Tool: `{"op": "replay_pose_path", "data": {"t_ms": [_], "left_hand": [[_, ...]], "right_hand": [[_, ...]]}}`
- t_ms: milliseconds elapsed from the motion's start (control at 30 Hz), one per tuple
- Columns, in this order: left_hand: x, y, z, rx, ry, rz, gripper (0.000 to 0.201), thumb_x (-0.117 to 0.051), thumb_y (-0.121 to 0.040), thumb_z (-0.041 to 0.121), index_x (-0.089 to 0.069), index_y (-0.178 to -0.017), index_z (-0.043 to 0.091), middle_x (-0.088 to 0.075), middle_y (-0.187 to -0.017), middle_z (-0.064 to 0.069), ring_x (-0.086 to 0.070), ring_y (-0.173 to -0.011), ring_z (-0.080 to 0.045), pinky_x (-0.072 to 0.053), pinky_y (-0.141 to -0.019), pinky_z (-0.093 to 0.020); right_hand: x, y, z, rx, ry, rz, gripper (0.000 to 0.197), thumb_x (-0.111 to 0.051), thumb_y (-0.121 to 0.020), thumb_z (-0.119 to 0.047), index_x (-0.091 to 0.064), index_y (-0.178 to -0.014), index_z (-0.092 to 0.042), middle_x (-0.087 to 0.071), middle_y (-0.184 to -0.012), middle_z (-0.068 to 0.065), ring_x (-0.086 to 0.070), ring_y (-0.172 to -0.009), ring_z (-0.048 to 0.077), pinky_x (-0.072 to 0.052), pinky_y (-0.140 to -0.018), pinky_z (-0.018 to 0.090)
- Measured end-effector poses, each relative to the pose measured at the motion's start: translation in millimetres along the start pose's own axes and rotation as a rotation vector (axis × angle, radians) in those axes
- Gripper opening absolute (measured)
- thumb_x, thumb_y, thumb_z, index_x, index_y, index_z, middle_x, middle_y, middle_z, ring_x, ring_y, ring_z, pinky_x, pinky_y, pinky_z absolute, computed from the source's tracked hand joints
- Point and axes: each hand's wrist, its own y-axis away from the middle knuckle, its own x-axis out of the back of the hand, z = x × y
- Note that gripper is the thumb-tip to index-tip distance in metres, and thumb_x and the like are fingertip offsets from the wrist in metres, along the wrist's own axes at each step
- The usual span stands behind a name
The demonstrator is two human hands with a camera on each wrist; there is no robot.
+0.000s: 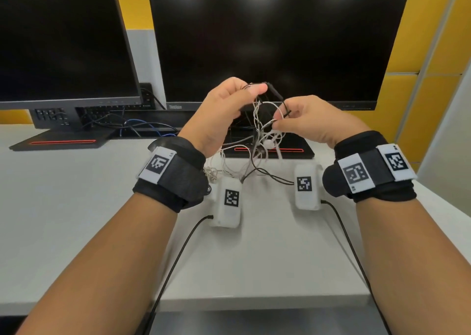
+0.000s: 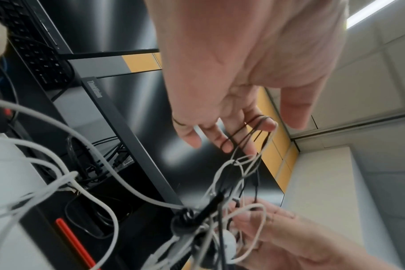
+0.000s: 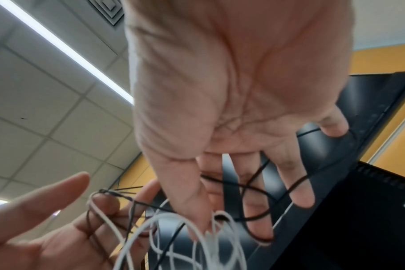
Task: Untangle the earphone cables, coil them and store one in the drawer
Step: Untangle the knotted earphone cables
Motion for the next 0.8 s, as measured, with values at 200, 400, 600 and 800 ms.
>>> {"op": "replay_pose_path", "data": {"t_ms": [200,400,600,800], "left_hand": [[-0.1,-3.7,-8.4,-0.072,-0.065,0.157,0.03,-0.066,-0.086,0.002,-0.046,-0.069,0.015,-0.066,-0.091,-0.012,-0.066,-0.091,-0.012,-0.053,-0.079,-0.017],[6.5,-6.9,-10.3,-0.102,-0.117,0.306,0.022,-0.065,-0.089,0.013,-0.049,-0.075,0.016,-0.067,-0.083,-0.014,-0.065,-0.08,-0.013,-0.052,-0.08,-0.018],[8.0,-7.2,-13.7,-0.008,-0.197,0.251,0.023,-0.071,-0.085,0.016,-0.051,-0.075,0.016,-0.059,-0.074,-0.008,-0.057,-0.056,0.0,-0.044,-0.055,-0.01],[8.9,-6.6,-1.9,0.032,0.162,0.264,0.017,-0.047,-0.096,0.002,-0.046,-0.087,0.017,-0.052,-0.072,0.0,-0.062,-0.066,-0.011,-0.058,-0.072,-0.03]], "right_hand": [[1.5,-4.3,6.0,0.009,0.025,0.136,0.013,-0.065,-0.089,-0.01,-0.061,-0.086,-0.022,-0.069,-0.092,0.012,-0.067,-0.091,0.03,-0.057,-0.083,0.042],[1.3,-14.8,18.0,-0.015,-0.025,0.338,0.018,-0.062,-0.091,-0.011,-0.053,-0.089,-0.027,-0.068,-0.092,0.007,-0.069,-0.084,0.022,-0.059,-0.08,0.043],[3.6,-13.1,15.6,-0.015,-0.114,0.561,0.02,-0.057,-0.093,-0.025,-0.064,-0.084,-0.009,-0.059,-0.073,0.002,-0.064,-0.078,0.028,-0.057,-0.072,0.044],[5.0,-14.4,18.3,-0.117,-0.217,0.585,0.027,-0.053,-0.09,-0.018,-0.059,-0.073,0.001,-0.057,-0.073,0.018,-0.06,-0.07,0.038,-0.054,-0.064,0.042]]}}
